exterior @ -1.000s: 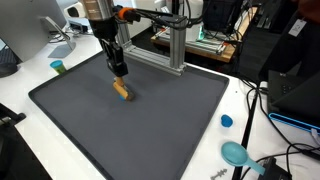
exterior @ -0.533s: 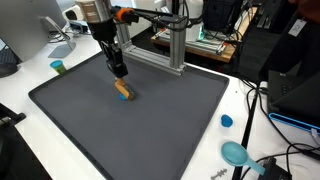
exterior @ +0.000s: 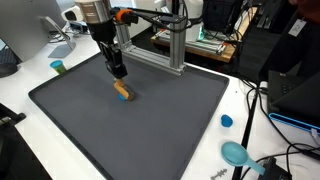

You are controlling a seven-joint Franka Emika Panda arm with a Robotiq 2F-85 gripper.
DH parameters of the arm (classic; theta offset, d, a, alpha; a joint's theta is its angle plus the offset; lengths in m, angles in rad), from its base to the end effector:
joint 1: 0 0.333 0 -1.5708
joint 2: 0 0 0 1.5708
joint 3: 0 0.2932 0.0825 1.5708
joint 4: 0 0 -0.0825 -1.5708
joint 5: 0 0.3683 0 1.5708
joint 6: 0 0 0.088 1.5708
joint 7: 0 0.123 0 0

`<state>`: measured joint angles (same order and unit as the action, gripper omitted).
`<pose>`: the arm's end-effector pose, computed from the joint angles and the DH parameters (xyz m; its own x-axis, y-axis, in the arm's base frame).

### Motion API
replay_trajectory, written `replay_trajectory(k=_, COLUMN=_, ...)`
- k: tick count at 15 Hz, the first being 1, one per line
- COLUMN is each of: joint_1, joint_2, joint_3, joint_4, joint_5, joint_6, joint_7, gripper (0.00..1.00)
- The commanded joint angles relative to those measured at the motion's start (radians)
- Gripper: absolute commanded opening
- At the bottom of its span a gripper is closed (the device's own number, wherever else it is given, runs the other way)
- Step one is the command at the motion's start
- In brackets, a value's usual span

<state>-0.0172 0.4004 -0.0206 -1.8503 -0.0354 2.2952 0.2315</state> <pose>0.6215 -0.0241 0.2846 0.9691 -0.2413 0.0510 -0.2427 -0.9698 0.0245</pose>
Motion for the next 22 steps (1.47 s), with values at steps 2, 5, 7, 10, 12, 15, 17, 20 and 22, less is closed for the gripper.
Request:
replay_trajectory(k=2, joint_1=0.001, joint_2=0.059, joint_3=-0.004, joint_4=-0.009, joint_5=0.014, joint_6=0.108, joint_7=-0.059, gripper=0.22)
replay_trajectory(k=5, joint_1=0.000, joint_2=0.060, joint_3=-0.003, joint_4=-0.011, joint_5=0.013, joint_6=0.128, joint_7=-0.085, gripper=0.22)
replay_trajectory(k=7, joint_1=0.001, joint_2=0.061, joint_3=-0.003, joint_4=-0.011, joint_5=0.011, joint_6=0.146, joint_7=-0.097, gripper=0.22)
replay_trajectory(k=10, joint_1=-0.001, joint_2=0.068, joint_3=0.003, joint_4=-0.008, joint_5=0.011, joint_6=0.163, joint_7=-0.135, gripper=0.22)
replay_trajectory(k=12, joint_1=-0.005, joint_2=0.060, joint_3=0.010, joint_4=-0.002, joint_5=0.028, joint_6=0.106, joint_7=-0.155, gripper=0.22)
replay_trajectory(k=15, joint_1=0.006, joint_2=0.005, joint_3=-0.006, joint_4=-0.009, joint_5=0.005, joint_6=0.070, joint_7=-0.131, gripper=0.47)
replay_trajectory(k=17, joint_1=-0.002, joint_2=0.005, joint_3=0.009, joint_4=-0.027, joint_5=0.010, joint_6=0.160, joint_7=-0.182, gripper=0.22)
replay_trajectory(k=20, joint_1=-0.016, joint_2=0.023, joint_3=0.034, joint_4=-0.025, joint_5=0.035, joint_6=0.232, joint_7=-0.267, gripper=0.22)
replay_trajectory(k=22, joint_1=-0.015, joint_2=0.038, joint_3=0.037, joint_4=-0.019, joint_5=0.034, joint_6=0.201, joint_7=-0.281, gripper=0.22)
